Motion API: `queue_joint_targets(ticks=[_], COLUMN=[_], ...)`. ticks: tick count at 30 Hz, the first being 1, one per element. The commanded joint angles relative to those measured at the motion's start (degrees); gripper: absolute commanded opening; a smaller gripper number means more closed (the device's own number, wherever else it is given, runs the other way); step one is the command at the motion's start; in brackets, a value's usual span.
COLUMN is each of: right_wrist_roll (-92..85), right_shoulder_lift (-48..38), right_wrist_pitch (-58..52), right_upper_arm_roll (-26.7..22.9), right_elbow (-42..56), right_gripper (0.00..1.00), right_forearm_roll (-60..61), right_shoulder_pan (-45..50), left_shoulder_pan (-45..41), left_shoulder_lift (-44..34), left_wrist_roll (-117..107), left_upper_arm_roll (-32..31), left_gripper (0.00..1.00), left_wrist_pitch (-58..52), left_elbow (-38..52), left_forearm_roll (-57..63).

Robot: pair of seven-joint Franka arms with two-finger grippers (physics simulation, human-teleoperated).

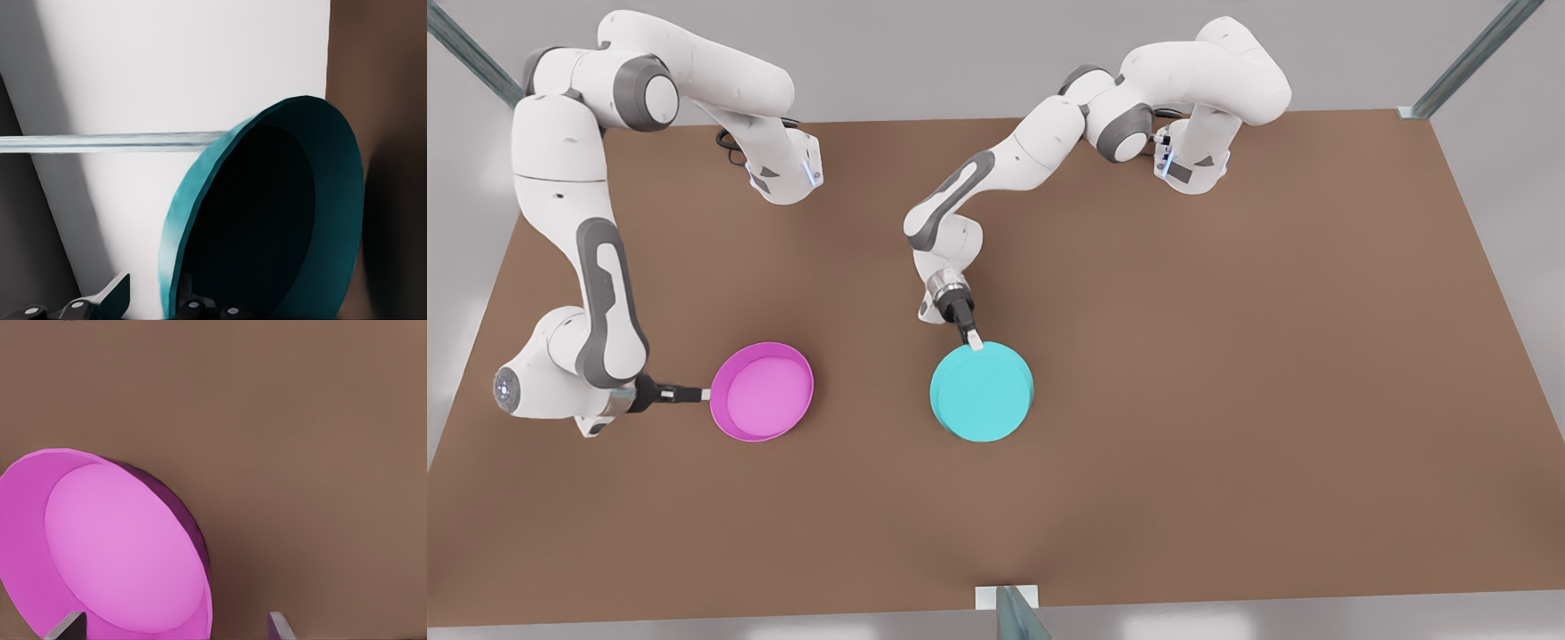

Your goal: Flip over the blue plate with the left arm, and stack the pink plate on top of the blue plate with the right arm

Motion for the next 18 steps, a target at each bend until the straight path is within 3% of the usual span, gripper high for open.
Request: queue_joint_targets(ticks=[1, 6, 8, 12, 18], right_wrist_roll=[0.1, -3.3, -3.5, -3.6, -7.1], right_shoulder_lift=[0.1, 1.7, 2.3, 3.5, 5.0], right_wrist_pitch=[0.0, -0.7, -0.6, -0.2, 0.0], right_upper_arm_roll=[0.0, 0.8, 0.8, 0.8, 0.8], right_elbow=[0.0, 0.1, 0.3, 0.4, 0.4], right_gripper=[1.0, 1.0, 1.0, 1.0, 1.0], right_forearm_roll=[0.0, -0.1, -0.1, -0.2, -0.4], right_shoulder_pan=[0.0, 0.8, 0.8, 0.4, 0.4], left_shoulder_pan=[0.0, 0.3, 0.3, 1.9, 6.8], left_shoulder_lift=[-0.2, -3.6, -6.0, -11.8, -10.0], left_wrist_roll=[0.0, 13.5, 17.8, 17.8, 12.5], left_upper_arm_roll=[-0.1, -3.8, -3.8, -3.8, -3.8], left_gripper=[1.0, 1.0, 1.0, 1.0, 1.0], left_wrist_pitch=[0.1, 4.6, 8.9, 24.3, 50.1], left_elbow=[-0.2, 0.0, 0.0, -0.2, 0.3], left_forearm_roll=[-0.9, -14.4, -25.7, -46.1, -55.8])
